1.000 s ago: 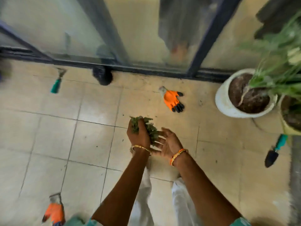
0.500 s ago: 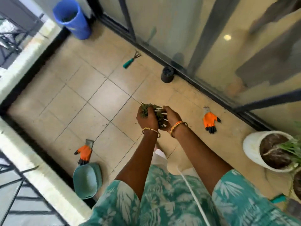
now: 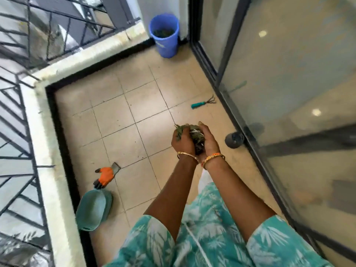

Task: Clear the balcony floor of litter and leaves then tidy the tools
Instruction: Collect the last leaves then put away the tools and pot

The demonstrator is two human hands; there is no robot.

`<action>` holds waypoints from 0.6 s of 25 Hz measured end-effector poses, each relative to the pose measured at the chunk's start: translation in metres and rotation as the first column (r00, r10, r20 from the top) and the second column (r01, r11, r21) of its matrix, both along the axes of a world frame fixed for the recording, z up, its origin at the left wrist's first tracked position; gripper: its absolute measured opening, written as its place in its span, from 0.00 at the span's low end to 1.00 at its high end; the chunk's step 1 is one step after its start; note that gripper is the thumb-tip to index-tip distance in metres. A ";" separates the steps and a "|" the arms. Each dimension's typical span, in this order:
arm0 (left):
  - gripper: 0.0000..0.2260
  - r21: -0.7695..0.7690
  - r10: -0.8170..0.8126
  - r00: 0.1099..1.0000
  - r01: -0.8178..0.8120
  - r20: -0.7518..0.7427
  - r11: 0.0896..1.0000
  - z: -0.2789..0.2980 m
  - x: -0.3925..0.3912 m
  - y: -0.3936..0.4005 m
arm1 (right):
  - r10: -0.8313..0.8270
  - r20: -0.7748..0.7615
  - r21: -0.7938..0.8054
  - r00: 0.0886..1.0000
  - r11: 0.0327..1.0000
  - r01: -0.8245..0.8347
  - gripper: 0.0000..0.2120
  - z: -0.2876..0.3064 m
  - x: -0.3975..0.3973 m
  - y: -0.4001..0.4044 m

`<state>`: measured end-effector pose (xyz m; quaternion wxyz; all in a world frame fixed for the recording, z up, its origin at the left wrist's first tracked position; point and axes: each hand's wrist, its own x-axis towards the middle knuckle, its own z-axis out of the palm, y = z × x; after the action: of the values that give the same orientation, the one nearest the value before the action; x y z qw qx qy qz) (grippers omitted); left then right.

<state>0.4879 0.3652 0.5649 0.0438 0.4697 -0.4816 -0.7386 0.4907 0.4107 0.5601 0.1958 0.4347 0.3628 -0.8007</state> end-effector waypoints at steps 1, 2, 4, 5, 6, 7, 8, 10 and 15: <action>0.08 0.023 0.036 0.999 -0.036 -0.001 0.999 0.004 -0.023 -0.001 | 0.032 -0.011 -0.006 0.999 0.999 -0.032 0.38 0.003 -0.023 -0.002; 0.08 0.040 0.063 0.998 -0.063 -0.002 0.997 0.009 -0.043 -0.002 | 0.059 -0.024 -0.008 0.998 0.998 -0.059 0.37 0.006 -0.044 -0.004; 0.08 0.064 0.116 0.993 -0.115 -0.003 0.991 0.016 -0.083 -0.009 | 0.103 -0.057 -0.006 0.993 0.995 -0.103 0.30 0.012 -0.088 -0.010; 0.08 0.075 0.143 0.990 -0.143 0.006 0.987 0.019 -0.105 -0.015 | 0.137 -0.074 -0.002 0.988 0.990 -0.138 0.24 0.014 -0.112 -0.014; 0.08 0.088 0.167 0.986 -0.166 0.005 0.982 0.022 -0.127 -0.022 | 0.165 -0.100 -0.003 0.981 0.986 -0.167 0.17 0.016 -0.134 -0.020; 0.08 0.100 0.181 0.983 -0.179 -0.009 0.979 0.022 -0.148 -0.029 | 0.193 -0.134 0.009 0.972 0.981 -0.194 0.11 0.017 -0.154 -0.027; 0.07 0.116 0.198 0.980 -0.193 -0.028 0.974 0.022 -0.171 -0.037 | 0.225 -0.161 0.036 0.961 0.974 -0.222 0.05 0.019 -0.176 -0.036; 0.07 0.143 0.223 0.974 -0.217 -0.031 0.966 0.017 -0.220 -0.058 | 0.267 -0.188 0.120 0.945 0.961 -0.248 0.06 0.020 -0.223 -0.058; 0.04 0.241 0.294 0.956 -0.282 -0.014 0.929 0.005 -0.350 -0.115 | 0.176 -0.172 0.205 0.969 0.969 -0.140 0.09 0.008 -0.352 -0.114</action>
<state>0.1381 0.2503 0.5695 0.1073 0.5185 -0.3147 -0.7878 0.1383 0.2966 0.5685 0.1813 0.3431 0.4887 -0.7814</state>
